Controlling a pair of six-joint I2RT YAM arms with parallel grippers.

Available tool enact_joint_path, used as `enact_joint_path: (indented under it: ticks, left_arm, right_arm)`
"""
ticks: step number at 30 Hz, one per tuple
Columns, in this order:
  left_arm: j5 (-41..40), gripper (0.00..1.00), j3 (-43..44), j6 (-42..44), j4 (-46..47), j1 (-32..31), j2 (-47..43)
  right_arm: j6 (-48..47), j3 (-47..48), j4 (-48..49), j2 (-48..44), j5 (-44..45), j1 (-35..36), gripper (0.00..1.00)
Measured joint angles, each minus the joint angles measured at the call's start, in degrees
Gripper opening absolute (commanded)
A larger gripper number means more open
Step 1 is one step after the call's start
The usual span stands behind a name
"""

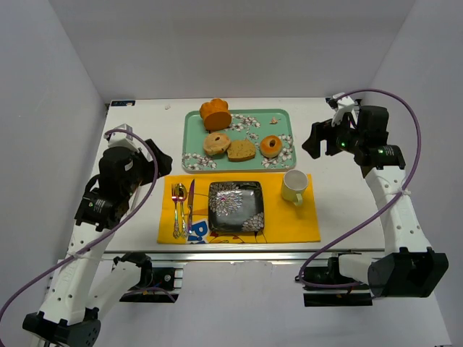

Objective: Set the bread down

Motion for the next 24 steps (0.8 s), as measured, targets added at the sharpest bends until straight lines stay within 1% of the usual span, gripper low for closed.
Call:
enact_joint_path:
  ticks: [1, 2, 3, 4, 5, 6, 7, 8, 10, 11, 12, 13, 14, 15, 17, 20, 24]
  left_arm:
    - [-0.3, 0.87, 0.0, 0.0, 0.0, 0.0, 0.1]
    - [-0.7, 0.62, 0.0, 0.0, -0.1, 0.0, 0.3]
    - [-1.1, 0.45, 0.0, -0.2, -0.2, 0.0, 0.5]
    - [-1.6, 0.28, 0.0, 0.2, -0.2, 0.0, 0.9]
    - [-2.2, 0.14, 0.1, 0.1, -0.3, 0.0, 1.4]
    - [-3.0, 0.04, 0.1, 0.2, -0.5, 0.0, 2.1]
    - [-3.8, 0.00, 0.1, 0.5, -0.8, 0.0, 3.0]
    - [-4.7, 0.00, 0.1, 0.5, -1.1, 0.0, 3.8]
    - [-6.7, 0.02, 0.1, 1.0, -1.9, 0.1, 5.9]
    - [-7.7, 0.13, 0.1, 1.2, -2.3, 0.3, 6.7]
    - [-8.9, 0.28, 0.1, 1.6, -2.8, 0.6, 7.5]
    - [-10.0, 0.56, 0.0, 1.9, -3.5, 1.3, 8.2]
    - [-11.4, 0.65, 0.0, 2.6, -4.3, 2.2, 8.9]
    - [-12.4, 0.71, -0.1, 3.1, -4.7, 3.5, 9.6]
    - [-14.1, 0.80, -0.7, 4.7, -5.2, 6.8, 11.7]
    - [-12.7, 0.82, -3.4, 9.2, -3.7, 13.6, 16.4]
    - [-8.6, 0.84, -8.2, 16.3, -0.7, 22.9, 23.1]
  right_arm:
    - [-0.1, 0.0, 0.2, 0.0, -0.8, 0.0, 0.89]
    - [-0.4, -0.2, 0.6, 0.0, -1.5, 0.0, 0.89]
    - [-1.3, -0.6, 1.6, -0.3, -2.7, 0.0, 0.88]
    - [-2.8, -1.2, 2.2, -0.6, -4.8, -0.1, 0.81]
    - [-4.9, -1.9, 2.8, -1.1, -7.6, -0.1, 0.56]
    - [-7.2, -2.7, 3.3, -1.6, -9.6, -0.1, 0.37]
    - [-9.2, -3.9, 4.2, -2.3, -12.4, -0.1, 0.19]
    - [-10.4, -4.9, 4.7, -2.9, -15.1, -0.1, 0.00]
    - [-11.1, -6.6, 6.4, -3.4, -20.4, 0.0, 0.00]
    - [-11.3, -7.0, 7.4, -3.2, -22.4, 0.1, 0.29]
    - [-11.1, -7.4, 8.0, -2.9, -24.1, 0.2, 0.58]
    - [-11.4, -7.6, 8.6, -2.1, -25.7, 0.4, 0.72]
    - [-11.3, -7.6, 9.1, -1.3, -26.7, 0.5, 0.80]
    - [-11.7, -7.6, 9.5, -0.3, -27.8, 0.6, 0.83]
    - [-13.2, -7.6, 9.5, 1.9, -29.4, 0.8, 0.85]
    - [-15.0, -7.7, 8.9, 4.2, -31.0, 0.8, 0.86]
    - [-17.2, -8.6, 9.0, 4.3, -32.4, 0.8, 0.87]
